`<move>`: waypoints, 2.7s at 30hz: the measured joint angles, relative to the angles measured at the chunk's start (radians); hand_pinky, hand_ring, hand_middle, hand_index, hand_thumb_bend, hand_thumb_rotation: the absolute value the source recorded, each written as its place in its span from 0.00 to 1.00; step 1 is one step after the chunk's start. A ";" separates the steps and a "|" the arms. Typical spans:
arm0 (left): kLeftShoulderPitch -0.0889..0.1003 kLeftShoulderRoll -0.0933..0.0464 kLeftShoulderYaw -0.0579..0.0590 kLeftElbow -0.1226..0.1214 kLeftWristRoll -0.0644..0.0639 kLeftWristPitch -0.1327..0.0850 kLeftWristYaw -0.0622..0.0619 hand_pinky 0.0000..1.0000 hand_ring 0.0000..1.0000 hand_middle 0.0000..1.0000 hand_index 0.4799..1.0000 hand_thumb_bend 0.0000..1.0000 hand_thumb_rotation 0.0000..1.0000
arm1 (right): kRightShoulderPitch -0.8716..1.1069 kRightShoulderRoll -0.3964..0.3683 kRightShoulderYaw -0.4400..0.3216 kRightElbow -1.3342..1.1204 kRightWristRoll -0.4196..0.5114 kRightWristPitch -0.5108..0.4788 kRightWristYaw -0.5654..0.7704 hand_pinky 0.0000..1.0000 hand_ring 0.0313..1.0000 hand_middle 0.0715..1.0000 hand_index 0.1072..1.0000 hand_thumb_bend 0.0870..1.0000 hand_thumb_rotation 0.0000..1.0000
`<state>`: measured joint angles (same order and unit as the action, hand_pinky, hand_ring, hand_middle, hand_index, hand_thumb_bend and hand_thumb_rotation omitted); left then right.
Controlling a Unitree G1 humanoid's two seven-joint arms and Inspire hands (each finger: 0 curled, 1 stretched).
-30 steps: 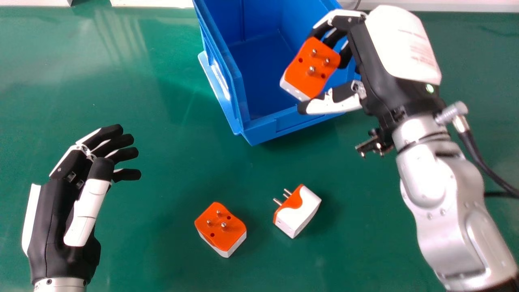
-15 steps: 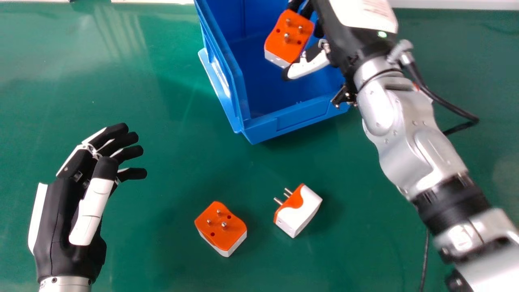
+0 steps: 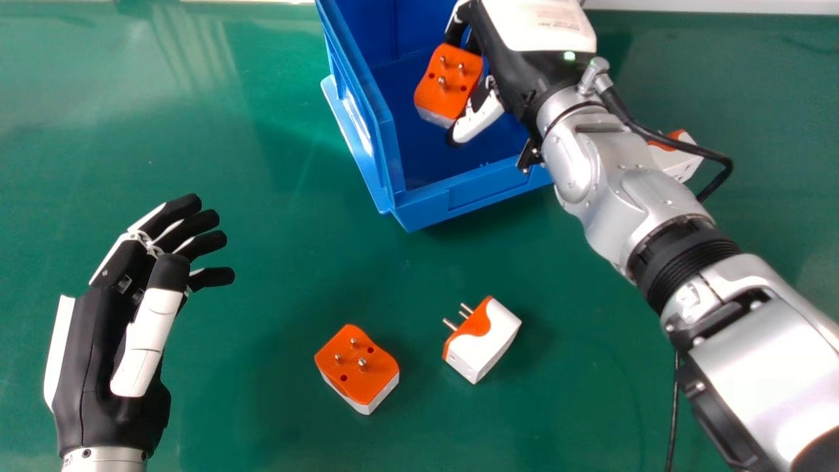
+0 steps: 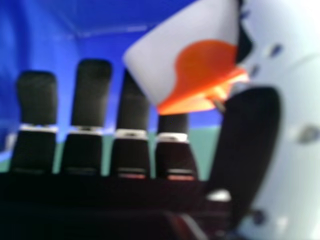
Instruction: Pick all objects and put in blue box
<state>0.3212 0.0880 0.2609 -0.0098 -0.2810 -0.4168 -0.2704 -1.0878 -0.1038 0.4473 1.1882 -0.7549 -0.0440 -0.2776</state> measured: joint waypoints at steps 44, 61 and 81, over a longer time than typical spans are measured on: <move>0.008 0.000 -0.004 0.001 0.006 -0.019 0.014 0.57 0.70 0.73 0.46 1.00 0.70 | -0.013 0.005 0.128 0.013 -0.033 0.080 0.065 0.72 0.81 0.85 0.80 0.80 0.15; 0.009 0.000 -0.005 -0.002 0.009 -0.019 0.023 0.56 0.69 0.72 0.44 1.00 0.70 | -0.013 0.000 0.138 -0.005 -0.036 0.080 0.064 0.77 0.86 0.89 0.84 0.83 0.14; -0.011 0.001 -0.009 -0.005 -0.003 0.012 0.010 0.58 0.71 0.74 0.47 0.99 0.68 | 0.292 -0.220 0.093 -0.775 -0.107 0.230 0.120 0.72 0.83 0.85 0.81 0.82 0.09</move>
<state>0.3099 0.0890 0.2522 -0.0152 -0.2839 -0.4049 -0.2601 -0.7954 -0.3237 0.5405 0.4129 -0.8615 0.1861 -0.1574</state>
